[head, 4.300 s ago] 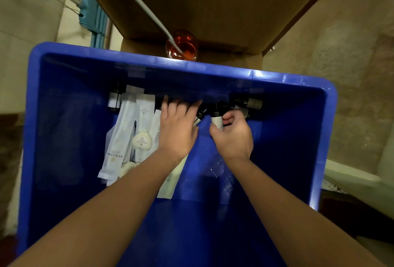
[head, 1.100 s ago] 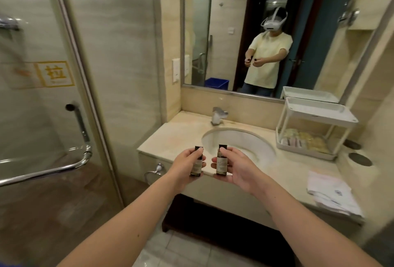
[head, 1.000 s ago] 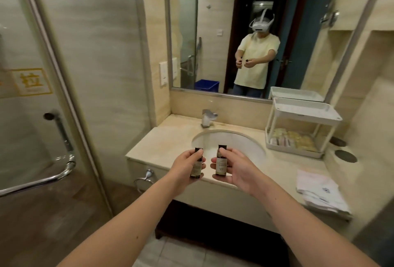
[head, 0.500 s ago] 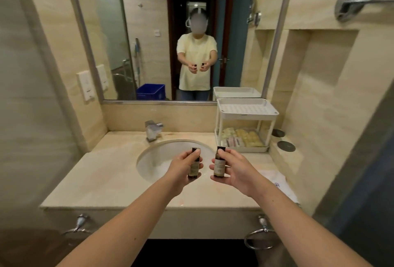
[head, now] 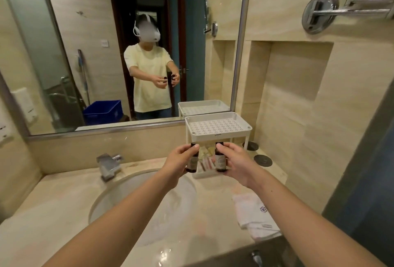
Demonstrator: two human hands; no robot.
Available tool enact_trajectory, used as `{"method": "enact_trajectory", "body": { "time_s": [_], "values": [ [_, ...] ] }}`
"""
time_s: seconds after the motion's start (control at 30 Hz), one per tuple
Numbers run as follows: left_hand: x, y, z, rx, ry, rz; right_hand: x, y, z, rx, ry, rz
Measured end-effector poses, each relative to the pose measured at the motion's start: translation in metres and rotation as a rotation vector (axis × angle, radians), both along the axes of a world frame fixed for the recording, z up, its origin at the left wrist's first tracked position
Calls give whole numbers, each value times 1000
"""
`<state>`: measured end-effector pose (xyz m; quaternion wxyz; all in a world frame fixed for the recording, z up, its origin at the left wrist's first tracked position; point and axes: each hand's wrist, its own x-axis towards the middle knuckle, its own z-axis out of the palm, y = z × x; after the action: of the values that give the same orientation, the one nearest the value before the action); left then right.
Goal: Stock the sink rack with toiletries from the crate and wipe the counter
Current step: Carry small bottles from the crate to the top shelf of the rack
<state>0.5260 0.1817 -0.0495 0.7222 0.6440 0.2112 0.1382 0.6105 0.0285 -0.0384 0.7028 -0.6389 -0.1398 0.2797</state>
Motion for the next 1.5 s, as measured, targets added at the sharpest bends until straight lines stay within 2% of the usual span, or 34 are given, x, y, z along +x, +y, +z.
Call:
{"method": "enact_trajectory", "body": {
  "time_s": [0.2, 0.47, 0.8, 1.13, 1.3, 1.5],
  "values": [
    [46, 32, 13, 122, -12, -30, 49, 27, 16, 6, -9, -15],
    [140, 87, 29, 354, -28, 24, 157, 86, 26, -67, -84, 41],
    [263, 145, 17, 520, 107, 113, 290, 159, 8, -194, -207, 132],
    [324, 186, -14, 844, 321, 132, 359, 215, -29, -423, -626, 176],
    [340, 194, -23, 962, 390, 121, 370, 229, -38, -517, -768, 224],
    [351, 199, -27, 1050, 424, 142, 381, 242, -49, -550, -836, 256]
  ]
}}
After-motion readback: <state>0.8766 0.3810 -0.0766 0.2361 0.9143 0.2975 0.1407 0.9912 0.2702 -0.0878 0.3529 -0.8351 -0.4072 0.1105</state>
